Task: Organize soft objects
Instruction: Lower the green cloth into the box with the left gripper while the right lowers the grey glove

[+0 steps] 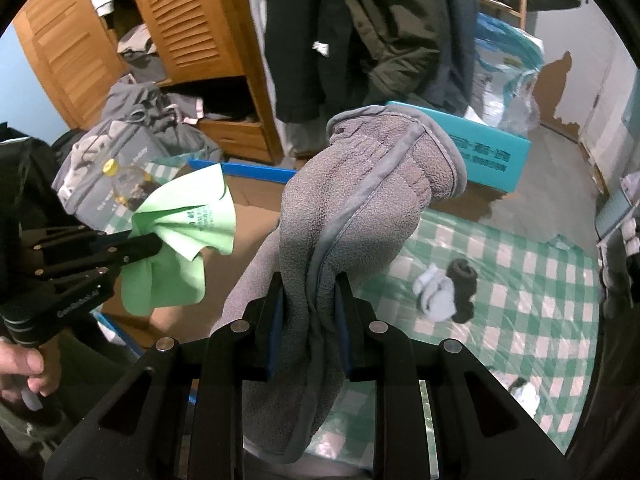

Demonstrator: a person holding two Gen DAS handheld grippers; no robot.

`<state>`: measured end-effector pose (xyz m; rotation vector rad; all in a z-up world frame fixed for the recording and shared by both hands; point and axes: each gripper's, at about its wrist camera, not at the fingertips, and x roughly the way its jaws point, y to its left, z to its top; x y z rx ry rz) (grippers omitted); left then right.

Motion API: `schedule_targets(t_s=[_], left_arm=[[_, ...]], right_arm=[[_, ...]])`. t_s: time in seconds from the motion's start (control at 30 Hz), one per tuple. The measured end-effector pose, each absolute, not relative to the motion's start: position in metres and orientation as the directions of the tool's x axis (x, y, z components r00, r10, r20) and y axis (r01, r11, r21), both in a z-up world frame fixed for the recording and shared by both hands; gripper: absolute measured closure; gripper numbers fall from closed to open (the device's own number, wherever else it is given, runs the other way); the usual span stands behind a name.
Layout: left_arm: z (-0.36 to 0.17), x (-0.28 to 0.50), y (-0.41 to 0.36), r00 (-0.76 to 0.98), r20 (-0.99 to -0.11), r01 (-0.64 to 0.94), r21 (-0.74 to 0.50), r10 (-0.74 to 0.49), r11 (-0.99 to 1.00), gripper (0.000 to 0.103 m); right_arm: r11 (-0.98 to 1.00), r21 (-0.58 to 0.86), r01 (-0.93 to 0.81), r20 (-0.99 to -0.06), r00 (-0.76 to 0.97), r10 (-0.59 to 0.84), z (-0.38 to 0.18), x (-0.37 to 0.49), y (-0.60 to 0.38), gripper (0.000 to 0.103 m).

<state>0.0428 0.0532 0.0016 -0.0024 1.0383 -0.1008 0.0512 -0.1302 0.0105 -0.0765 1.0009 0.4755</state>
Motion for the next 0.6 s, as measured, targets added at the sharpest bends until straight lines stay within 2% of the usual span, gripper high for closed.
schedule_targets(t_s=[0.6], left_arm=[[-0.019, 0.038, 0.101, 0.469, -0.883, -0.017, -0.033, -0.022, 0.999, 0.097]], right_arm=[[0.833, 0.134, -0.537, -0.861, 0.352, 0.366, -0.010, 0.059, -0.037, 0.082]])
